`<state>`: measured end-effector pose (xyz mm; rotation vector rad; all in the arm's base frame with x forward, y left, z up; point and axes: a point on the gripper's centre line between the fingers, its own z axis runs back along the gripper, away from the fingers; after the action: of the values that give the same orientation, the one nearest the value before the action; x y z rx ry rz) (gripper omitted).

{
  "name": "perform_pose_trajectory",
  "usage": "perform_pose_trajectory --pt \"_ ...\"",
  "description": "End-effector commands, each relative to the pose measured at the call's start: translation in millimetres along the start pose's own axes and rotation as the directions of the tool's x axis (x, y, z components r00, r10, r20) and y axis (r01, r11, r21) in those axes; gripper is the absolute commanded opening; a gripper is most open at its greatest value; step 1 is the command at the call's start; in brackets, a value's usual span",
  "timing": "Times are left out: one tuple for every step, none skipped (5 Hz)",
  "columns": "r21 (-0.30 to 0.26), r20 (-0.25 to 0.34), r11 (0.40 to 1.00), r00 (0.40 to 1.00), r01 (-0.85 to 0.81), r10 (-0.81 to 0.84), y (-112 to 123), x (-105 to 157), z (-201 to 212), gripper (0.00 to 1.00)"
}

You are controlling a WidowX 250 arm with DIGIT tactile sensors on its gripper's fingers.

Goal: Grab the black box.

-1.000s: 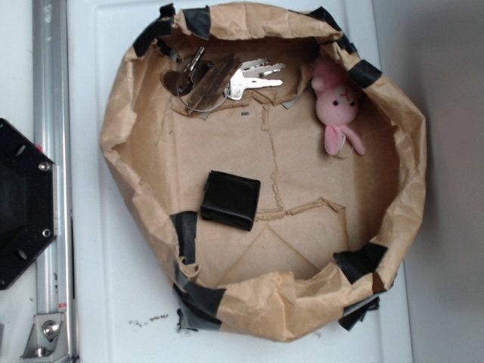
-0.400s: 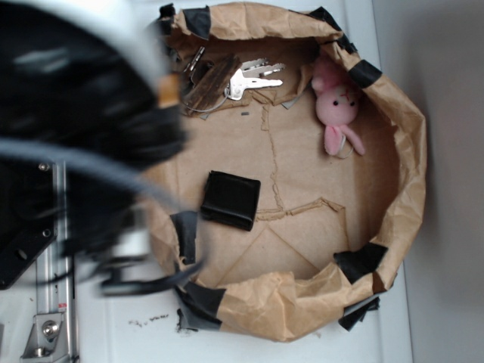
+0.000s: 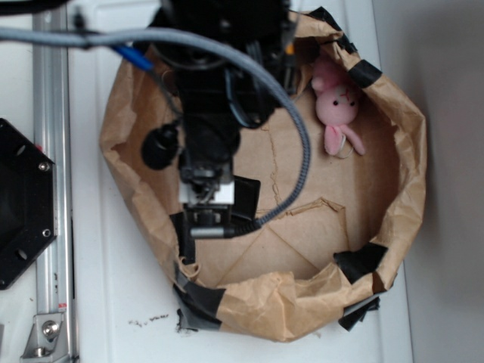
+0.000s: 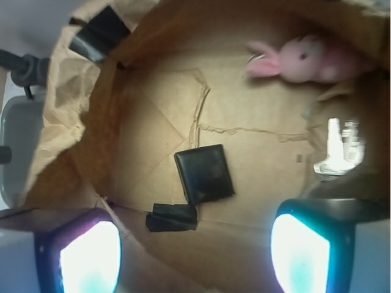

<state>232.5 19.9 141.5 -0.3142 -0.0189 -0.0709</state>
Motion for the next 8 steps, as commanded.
perform_pose_trajectory --pt "0.013 0.037 1.0 0.999 -0.011 0.011 1.8 1.2 6.4 1.0" --pt "0.013 0.037 1.0 0.999 -0.011 0.011 1.8 1.2 6.4 1.0" --pt "0.054 0.024 0.998 1.0 -0.01 0.008 24.3 8.9 -34.5 1.0" --pt "0.057 0.014 0.998 0.999 0.029 -0.03 25.2 9.3 -52.6 1.0" --pt "-0.018 -0.024 0.995 0.995 0.101 -0.101 13.8 5.1 -78.0 1.0" --pt "-0.05 -0.023 0.988 0.989 0.147 -0.148 -5.7 -0.5 -83.8 1.0" --pt "-0.005 -0.04 0.99 0.989 0.143 -0.143 -11.3 2.2 -98.0 1.0" --pt "0.041 -0.042 0.985 0.986 0.166 -0.164 1.0 17.4 -121.5 1.0"
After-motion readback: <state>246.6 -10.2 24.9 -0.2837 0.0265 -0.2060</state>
